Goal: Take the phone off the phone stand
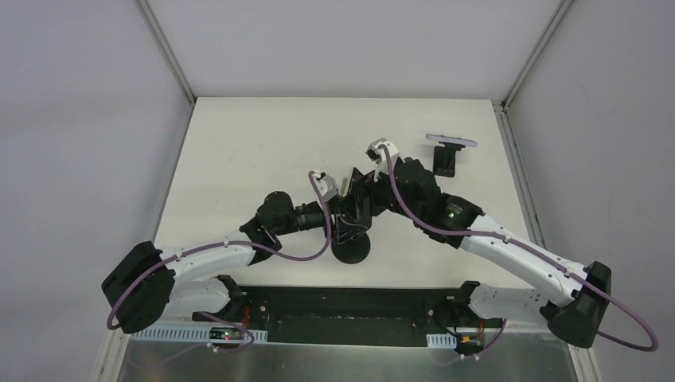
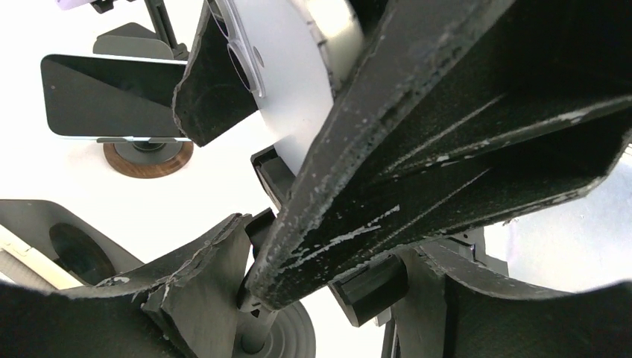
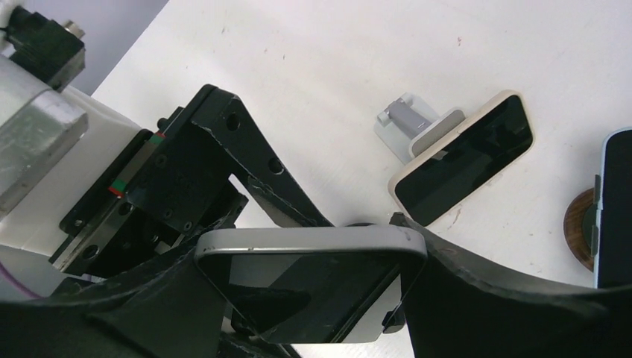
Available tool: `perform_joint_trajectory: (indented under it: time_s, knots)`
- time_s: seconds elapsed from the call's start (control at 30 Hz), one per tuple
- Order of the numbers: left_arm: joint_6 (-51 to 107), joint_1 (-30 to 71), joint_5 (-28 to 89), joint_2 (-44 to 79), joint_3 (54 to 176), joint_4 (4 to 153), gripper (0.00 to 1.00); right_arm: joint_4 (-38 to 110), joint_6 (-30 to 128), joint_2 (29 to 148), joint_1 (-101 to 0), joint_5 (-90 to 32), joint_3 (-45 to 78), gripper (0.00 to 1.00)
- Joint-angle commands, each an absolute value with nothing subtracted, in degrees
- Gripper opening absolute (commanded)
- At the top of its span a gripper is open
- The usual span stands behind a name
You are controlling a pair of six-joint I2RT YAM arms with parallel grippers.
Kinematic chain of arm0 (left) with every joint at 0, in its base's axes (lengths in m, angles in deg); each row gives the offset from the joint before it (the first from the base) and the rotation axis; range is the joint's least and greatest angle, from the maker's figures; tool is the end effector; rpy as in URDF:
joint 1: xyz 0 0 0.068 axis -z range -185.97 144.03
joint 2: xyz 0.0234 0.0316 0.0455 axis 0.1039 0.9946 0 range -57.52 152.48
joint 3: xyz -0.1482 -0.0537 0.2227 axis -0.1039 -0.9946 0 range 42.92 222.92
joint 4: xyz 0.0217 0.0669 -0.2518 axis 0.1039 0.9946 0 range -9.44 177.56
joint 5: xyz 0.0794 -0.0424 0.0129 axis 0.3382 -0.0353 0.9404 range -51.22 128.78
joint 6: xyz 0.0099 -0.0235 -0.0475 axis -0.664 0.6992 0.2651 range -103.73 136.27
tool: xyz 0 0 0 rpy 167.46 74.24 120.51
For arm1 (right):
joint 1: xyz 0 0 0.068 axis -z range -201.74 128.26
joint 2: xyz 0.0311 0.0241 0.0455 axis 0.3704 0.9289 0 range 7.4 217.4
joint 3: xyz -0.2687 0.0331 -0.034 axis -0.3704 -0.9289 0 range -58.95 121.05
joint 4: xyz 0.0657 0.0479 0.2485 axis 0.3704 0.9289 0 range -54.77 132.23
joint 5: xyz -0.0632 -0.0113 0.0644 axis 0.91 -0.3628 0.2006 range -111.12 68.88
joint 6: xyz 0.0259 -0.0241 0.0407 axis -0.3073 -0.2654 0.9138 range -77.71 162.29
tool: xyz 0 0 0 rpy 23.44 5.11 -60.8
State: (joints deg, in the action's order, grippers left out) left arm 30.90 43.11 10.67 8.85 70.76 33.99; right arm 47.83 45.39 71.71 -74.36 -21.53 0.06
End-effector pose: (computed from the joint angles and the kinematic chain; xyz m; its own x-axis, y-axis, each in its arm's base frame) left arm 0.1494 -0.1981 0.2644 -0.1569 -0.1591 -0.9747 0.9637 0.1913 -0.1864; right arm 0.1572 0.2063 0.3549 -0.2296 -0.2113 -0.9501 -0.7874 0.6141 0.0537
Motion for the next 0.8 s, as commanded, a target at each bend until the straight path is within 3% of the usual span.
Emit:
perform_joint_trajectory:
  time_s: [0.0, 0.17, 0.77]
  knots:
    - [33.0, 43.1, 8.8, 5.4, 70.9, 29.6, 0.0, 39.8, 45.8, 70.0, -75.2, -9.2, -3.6, 0.0]
    - [32.5, 43.0, 11.1, 3.5, 69.5, 29.7, 0.0, 41.3, 43.5, 70.0, -75.2, -12.2, -3.7, 0.0]
    - [31.2, 43.0, 0.8, -0.3, 68.5, 29.7, 0.0, 30.4, 19.7, 68.3, -74.8, -20.2, -13.9, 0.0]
